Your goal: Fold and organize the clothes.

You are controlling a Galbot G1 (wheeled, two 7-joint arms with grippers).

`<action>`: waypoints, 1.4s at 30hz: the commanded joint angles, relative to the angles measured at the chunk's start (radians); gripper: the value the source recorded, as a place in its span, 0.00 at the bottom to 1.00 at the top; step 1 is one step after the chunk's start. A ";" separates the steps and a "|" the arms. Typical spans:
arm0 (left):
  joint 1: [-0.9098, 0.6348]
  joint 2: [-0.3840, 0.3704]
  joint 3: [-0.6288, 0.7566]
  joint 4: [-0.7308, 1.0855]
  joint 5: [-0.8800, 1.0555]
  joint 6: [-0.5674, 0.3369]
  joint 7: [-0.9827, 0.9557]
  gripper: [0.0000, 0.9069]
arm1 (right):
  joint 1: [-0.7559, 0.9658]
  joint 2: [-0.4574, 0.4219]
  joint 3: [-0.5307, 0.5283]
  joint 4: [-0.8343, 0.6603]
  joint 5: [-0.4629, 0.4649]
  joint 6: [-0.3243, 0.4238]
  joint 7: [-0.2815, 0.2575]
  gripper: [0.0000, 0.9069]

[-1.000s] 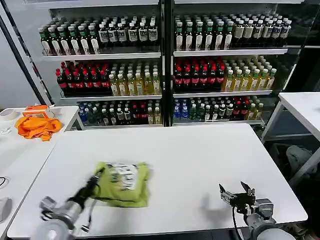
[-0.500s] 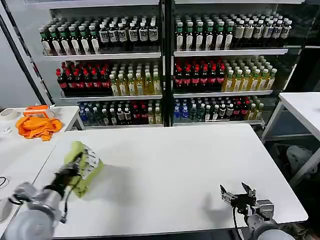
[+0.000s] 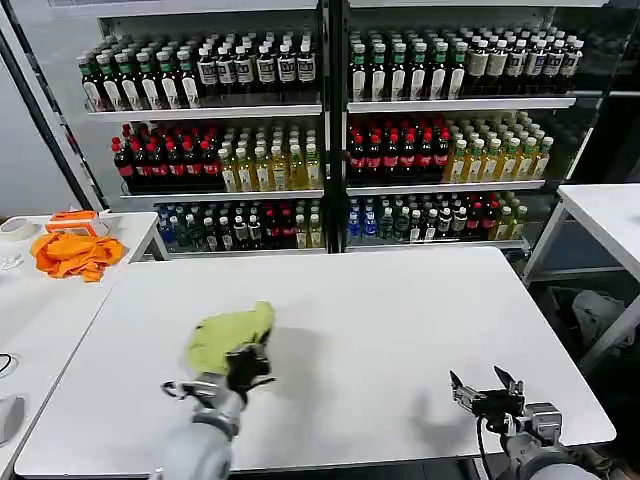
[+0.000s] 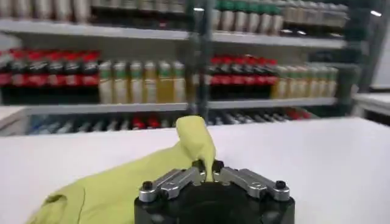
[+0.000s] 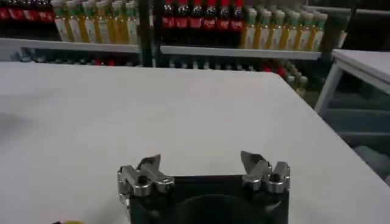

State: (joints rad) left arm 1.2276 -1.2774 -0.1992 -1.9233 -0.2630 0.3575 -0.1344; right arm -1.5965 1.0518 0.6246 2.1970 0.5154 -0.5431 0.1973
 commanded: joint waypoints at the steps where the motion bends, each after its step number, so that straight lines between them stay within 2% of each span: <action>1: -0.215 -0.122 0.331 0.206 0.225 0.015 -0.002 0.02 | -0.012 -0.007 0.016 0.013 0.005 -0.001 0.001 1.00; 5: -0.298 -0.202 0.387 0.296 0.188 0.037 -0.032 0.02 | -0.009 -0.009 0.016 0.017 0.008 -0.001 0.000 1.00; 11: -0.389 -0.337 0.391 0.438 0.075 0.034 -0.110 0.02 | 0.006 -0.020 0.018 0.015 0.025 -0.002 0.001 1.00; 12: -0.403 -0.354 0.388 0.455 0.058 0.032 -0.115 0.30 | 0.010 -0.021 0.017 0.015 0.029 -0.003 0.000 1.00; 13: -0.412 -0.366 0.384 0.472 0.044 0.026 -0.121 0.71 | 0.014 -0.022 0.016 0.014 0.031 -0.003 -0.001 1.00; 14: -0.424 -0.369 0.385 0.482 0.029 0.007 -0.126 1.00 | 0.017 -0.023 0.014 0.013 0.032 -0.002 -0.004 1.00; 19: -0.401 -0.363 0.331 0.449 -0.069 -0.068 -0.111 1.00 | 0.055 -0.028 -0.017 0.003 0.084 0.025 -0.010 1.00; 24: -0.348 -0.317 0.219 0.318 -0.204 -0.110 -0.107 1.00 | 0.160 -0.016 -0.113 -0.047 0.174 0.076 -0.004 1.00; 31: -0.166 -0.107 0.065 0.077 -0.250 -0.134 -0.108 1.00 | 0.345 0.035 -0.261 -0.173 0.302 0.077 0.026 1.00; 33: -0.104 -0.073 0.018 0.014 -0.249 -0.141 -0.109 1.00 | 0.394 0.060 -0.297 -0.233 0.341 0.071 0.039 1.00; 37: 0.040 -0.049 -0.110 -0.080 -0.253 -0.154 -0.112 1.00 | 0.458 0.099 -0.336 -0.325 0.404 0.061 0.069 1.00; 42: 0.188 -0.054 -0.192 -0.154 -0.255 -0.183 -0.111 1.00 | 0.556 0.151 -0.387 -0.435 0.434 0.056 0.117 1.00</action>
State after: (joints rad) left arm 1.1295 -1.4075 -0.1790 -1.8634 -0.4709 0.2153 -0.2425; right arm -1.2605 1.1156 0.3766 1.9860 0.8160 -0.4897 0.2480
